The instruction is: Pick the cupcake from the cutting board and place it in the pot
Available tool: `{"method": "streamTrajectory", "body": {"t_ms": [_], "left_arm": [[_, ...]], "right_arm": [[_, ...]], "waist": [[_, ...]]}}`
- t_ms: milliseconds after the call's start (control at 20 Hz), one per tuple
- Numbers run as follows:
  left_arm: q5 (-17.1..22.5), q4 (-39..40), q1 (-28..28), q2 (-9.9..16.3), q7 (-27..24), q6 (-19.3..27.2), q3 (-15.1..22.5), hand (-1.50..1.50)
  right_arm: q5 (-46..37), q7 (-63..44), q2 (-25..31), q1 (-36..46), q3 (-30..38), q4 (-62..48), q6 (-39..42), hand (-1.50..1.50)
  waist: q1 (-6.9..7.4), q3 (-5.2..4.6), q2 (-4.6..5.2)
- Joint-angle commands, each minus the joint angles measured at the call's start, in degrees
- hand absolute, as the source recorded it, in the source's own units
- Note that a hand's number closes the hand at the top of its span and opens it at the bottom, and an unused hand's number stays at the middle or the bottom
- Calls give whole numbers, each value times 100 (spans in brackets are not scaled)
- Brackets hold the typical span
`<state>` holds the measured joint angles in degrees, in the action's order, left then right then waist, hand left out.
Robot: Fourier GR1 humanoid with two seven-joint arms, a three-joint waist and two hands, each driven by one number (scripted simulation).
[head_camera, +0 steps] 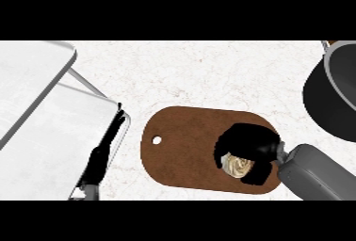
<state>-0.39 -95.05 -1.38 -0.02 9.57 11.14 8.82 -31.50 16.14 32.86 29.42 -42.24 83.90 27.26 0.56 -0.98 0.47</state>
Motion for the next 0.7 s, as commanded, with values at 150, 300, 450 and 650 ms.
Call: {"method": "streamTrajectory", "body": {"t_ms": [150,300,450,650], "left_arm": [[181,-202,980,703,260,-60,-1044,0],[179,-353,864,815,235,-125,-1061,0],[273,-301,798,830,225,-164,-1137,0],[-43,-443,288,718,28,149,-1023,0]], "right_arm": [[-348,659,-198,16,-99,-558,-442,150],[-608,664,-290,-71,-307,-654,-576,150],[-305,236,-110,-211,126,-195,-361,150],[-252,-1233,-313,-1335,423,89,-916,150]], "waist": [[36,106,0],[72,108,-8],[-100,96,-62],[-463,95,-190]]}}
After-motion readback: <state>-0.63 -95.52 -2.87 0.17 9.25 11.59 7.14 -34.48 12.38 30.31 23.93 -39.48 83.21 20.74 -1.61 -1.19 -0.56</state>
